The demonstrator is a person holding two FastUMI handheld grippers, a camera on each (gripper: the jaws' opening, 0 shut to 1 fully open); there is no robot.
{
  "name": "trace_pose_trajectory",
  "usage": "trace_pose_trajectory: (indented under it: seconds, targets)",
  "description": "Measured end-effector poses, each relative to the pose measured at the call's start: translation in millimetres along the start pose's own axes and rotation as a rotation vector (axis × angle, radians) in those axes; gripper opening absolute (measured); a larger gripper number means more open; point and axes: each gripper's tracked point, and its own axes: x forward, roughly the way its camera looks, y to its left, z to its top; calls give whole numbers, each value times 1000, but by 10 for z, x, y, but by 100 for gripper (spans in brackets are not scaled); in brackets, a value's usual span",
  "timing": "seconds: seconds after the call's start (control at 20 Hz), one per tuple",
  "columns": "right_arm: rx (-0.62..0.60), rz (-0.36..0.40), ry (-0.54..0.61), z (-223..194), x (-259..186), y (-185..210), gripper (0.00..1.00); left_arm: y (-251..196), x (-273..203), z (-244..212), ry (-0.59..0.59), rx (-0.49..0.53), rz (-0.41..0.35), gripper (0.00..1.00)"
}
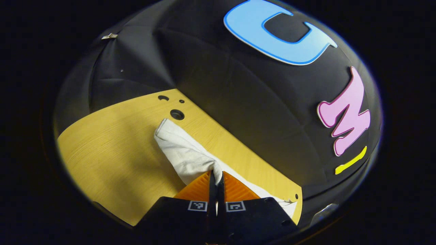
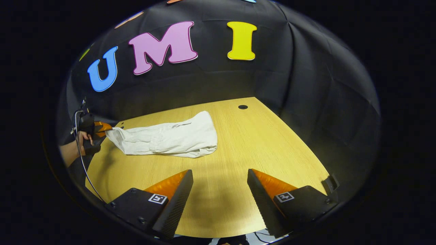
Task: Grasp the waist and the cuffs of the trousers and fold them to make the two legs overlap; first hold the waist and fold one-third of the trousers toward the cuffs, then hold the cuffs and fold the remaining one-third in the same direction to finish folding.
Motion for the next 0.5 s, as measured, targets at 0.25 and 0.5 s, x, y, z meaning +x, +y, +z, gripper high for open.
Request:
trace_pose_trajectory:
  seconds: [0.25,0.5]
  targets:
    - [22,21,-30,187,91,-248,99,-782,-157,33,-31,70,-61,6]
    - [28,38,-54,313,145,-482,99,-1721,-263,-180,-31,135,-147,5]
